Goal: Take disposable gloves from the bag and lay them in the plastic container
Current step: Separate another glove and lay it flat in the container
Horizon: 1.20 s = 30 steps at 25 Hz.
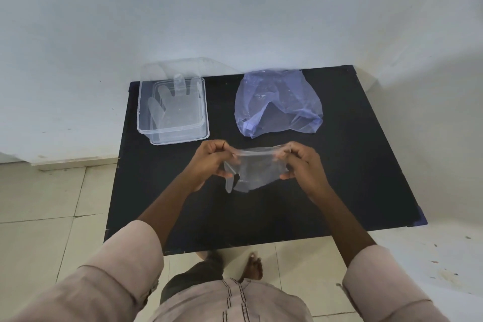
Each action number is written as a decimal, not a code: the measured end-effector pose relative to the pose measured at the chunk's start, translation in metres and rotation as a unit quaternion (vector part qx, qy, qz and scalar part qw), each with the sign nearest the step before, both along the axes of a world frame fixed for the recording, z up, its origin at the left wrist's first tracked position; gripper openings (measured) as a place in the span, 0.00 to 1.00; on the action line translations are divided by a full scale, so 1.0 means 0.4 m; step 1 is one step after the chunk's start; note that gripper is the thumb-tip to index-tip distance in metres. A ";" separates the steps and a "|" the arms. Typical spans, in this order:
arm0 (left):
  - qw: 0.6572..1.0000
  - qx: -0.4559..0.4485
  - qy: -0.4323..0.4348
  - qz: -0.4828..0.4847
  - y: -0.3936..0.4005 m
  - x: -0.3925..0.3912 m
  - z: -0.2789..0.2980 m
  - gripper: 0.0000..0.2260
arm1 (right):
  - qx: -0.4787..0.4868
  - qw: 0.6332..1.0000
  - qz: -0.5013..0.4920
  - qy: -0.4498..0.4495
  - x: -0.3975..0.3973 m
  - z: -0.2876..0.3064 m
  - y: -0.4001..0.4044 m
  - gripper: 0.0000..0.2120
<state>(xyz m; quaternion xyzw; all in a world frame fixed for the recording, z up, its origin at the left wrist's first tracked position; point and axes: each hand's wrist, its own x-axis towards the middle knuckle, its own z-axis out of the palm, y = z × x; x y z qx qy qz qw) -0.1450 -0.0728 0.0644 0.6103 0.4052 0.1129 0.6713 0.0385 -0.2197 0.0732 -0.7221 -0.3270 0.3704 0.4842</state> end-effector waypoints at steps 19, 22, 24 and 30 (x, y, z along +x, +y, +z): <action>0.997 0.029 -0.011 0.072 0.219 -0.062 0.106 0.04 | 0.010 0.998 0.012 0.066 -0.049 0.114 0.285 0.08; 0.996 0.048 -0.012 0.078 0.306 -0.091 0.117 0.05 | 0.013 0.998 0.043 0.045 -0.077 0.134 0.375 0.06; 0.995 0.050 -0.013 0.079 0.357 -0.109 0.121 0.08 | 0.013 0.997 0.043 0.057 -0.095 0.140 0.427 0.06; 0.994 0.024 -0.050 0.090 0.535 -0.148 0.141 0.13 | -0.011 0.994 0.016 0.106 -0.130 0.155 0.644 0.09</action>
